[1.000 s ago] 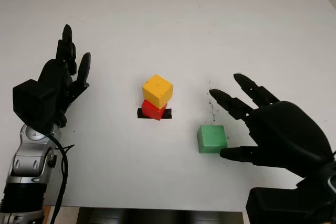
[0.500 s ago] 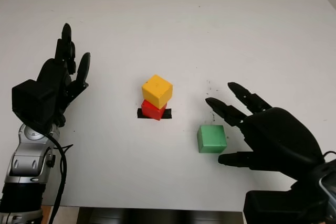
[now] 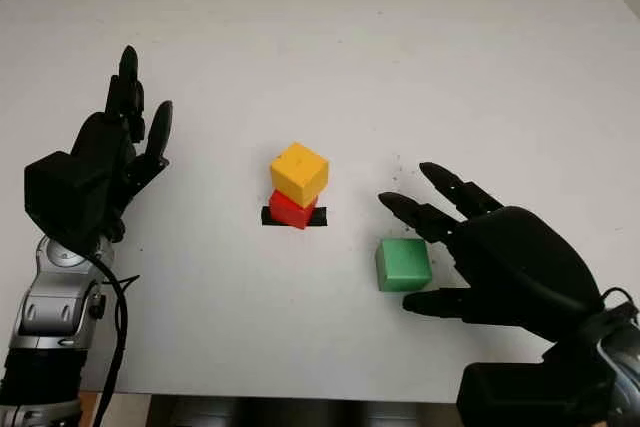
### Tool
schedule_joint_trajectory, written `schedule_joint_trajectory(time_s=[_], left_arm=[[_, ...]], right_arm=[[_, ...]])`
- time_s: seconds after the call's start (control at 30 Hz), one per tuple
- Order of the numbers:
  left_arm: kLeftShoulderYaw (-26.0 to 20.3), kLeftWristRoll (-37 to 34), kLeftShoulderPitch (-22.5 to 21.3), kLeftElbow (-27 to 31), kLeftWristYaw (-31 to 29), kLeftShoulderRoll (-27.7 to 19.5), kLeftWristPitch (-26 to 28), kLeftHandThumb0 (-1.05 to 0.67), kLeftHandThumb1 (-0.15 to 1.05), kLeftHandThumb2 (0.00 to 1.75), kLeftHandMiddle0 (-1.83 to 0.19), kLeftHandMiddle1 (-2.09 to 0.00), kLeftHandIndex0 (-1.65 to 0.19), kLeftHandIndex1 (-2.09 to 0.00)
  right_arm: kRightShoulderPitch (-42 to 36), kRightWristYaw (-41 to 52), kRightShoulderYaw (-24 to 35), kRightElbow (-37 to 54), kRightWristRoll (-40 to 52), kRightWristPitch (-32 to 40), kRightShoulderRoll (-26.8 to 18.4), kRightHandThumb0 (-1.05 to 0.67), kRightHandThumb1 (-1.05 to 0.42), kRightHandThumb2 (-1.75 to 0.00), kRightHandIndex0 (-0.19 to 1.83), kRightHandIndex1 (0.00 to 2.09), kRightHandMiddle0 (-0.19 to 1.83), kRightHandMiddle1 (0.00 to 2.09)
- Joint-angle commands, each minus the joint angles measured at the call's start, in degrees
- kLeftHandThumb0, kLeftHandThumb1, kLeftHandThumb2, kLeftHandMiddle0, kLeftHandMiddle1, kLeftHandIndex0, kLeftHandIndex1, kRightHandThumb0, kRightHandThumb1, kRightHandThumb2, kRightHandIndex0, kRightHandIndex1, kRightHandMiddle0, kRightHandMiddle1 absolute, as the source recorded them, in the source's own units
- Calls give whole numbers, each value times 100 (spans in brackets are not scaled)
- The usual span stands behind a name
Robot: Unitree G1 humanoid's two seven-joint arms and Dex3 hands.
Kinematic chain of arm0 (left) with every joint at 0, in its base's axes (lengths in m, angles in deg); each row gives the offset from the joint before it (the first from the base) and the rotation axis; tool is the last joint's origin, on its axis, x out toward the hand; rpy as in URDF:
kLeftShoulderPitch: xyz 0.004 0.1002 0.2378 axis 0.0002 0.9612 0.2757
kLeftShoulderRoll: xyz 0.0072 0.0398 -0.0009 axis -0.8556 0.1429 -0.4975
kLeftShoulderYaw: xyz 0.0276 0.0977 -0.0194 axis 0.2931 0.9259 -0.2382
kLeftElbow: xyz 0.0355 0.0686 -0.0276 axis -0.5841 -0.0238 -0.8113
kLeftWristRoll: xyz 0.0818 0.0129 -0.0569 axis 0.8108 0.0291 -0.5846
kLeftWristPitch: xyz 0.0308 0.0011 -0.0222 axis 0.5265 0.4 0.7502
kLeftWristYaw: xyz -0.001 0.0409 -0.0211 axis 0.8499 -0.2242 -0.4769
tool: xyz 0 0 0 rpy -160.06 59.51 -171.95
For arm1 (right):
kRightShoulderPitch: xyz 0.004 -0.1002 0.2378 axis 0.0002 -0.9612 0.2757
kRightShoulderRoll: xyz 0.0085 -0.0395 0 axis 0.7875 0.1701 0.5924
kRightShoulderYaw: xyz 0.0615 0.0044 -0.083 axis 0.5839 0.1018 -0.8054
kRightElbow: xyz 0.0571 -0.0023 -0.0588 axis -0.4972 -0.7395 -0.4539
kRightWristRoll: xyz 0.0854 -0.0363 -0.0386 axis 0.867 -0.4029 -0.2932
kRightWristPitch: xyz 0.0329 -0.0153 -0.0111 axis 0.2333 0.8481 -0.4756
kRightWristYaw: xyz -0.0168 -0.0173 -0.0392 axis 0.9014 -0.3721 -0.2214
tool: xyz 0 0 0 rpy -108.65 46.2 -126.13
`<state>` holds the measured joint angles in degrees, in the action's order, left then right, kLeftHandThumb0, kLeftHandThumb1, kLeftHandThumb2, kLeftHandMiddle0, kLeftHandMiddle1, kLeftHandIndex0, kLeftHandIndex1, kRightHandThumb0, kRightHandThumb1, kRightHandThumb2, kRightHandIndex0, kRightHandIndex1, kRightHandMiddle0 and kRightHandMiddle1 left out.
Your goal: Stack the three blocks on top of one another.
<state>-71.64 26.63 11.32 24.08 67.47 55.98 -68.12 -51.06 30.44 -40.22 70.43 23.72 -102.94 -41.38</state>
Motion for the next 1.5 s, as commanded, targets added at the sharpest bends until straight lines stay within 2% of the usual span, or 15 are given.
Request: schedule_joint_trajectory(time_s=[0.0,0.1,0.13,0.23,0.33,0.63,1.03,1.07,1.23,1.33,1.47], left_arm=[[-8,-6,-4,100,-16,-46,-6,-84,105,58,16,-5,17,-5],[-20,-26,-2,122,-7,-26,47,-84,105,58,17,-5,17,-5],[-16,-11,2,141,6,-25,86,-84,105,58,16,-5,17,-5],[-10,14,19,153,15,-36,102,-85,105,57,17,-5,17,-5],[-15,0,6,134,-15,-55,68,-85,105,57,17,-5,17,-5],[-38,-26,33,236,-4,-41,156,-85,105,57,16,-5,17,-5],[-50,-33,39,207,-27,-74,90,-83,105,57,16,-5,17,-5],[-53,-43,37,188,-34,-75,60,-83,105,57,17,-5,17,-5],[-43,-3,72,258,9,-53,152,-85,105,57,16,-6,17,-5],[-53,-6,80,269,18,-42,177,-86,105,56,16,-6,17,-6],[-45,-10,85,286,22,-39,203,-87,105,55,15,-6,16,-6]], right_arm=[[50,-91,-56,-51,-37,-66,26,-62,-105,-6,16,10,43,16],[114,-200,-116,-122,-88,-114,29,-61,-105,-6,18,10,46,20],[139,-245,-134,-153,-106,-138,31,-59,-105,-7,21,8,42,34],[213,-334,-190,-226,-158,-172,23,-56,-105,-7,25,6,15,98],[263,-298,-233,-237,-202,-103,-5,-52,-104,-7,26,6,12,113],[312,244,-267,14,-460,392,-108,-53,-103,-5,23,4,10,113],[280,744,-245,311,-793,679,-274,-58,-98,-5,25,6,19,93],[284,715,-239,306,-759,679,-240,-57,-98,-5,26,6,21,94],[271,192,-217,126,-578,425,-84,-41,-101,-6,41,10,28,134],[286,36,-221,29,-388,340,-33,-38,-103,-5,44,11,25,146],[308,-65,-210,-94,-101,283,18,-39,-102,-5,46,11,23,147]])
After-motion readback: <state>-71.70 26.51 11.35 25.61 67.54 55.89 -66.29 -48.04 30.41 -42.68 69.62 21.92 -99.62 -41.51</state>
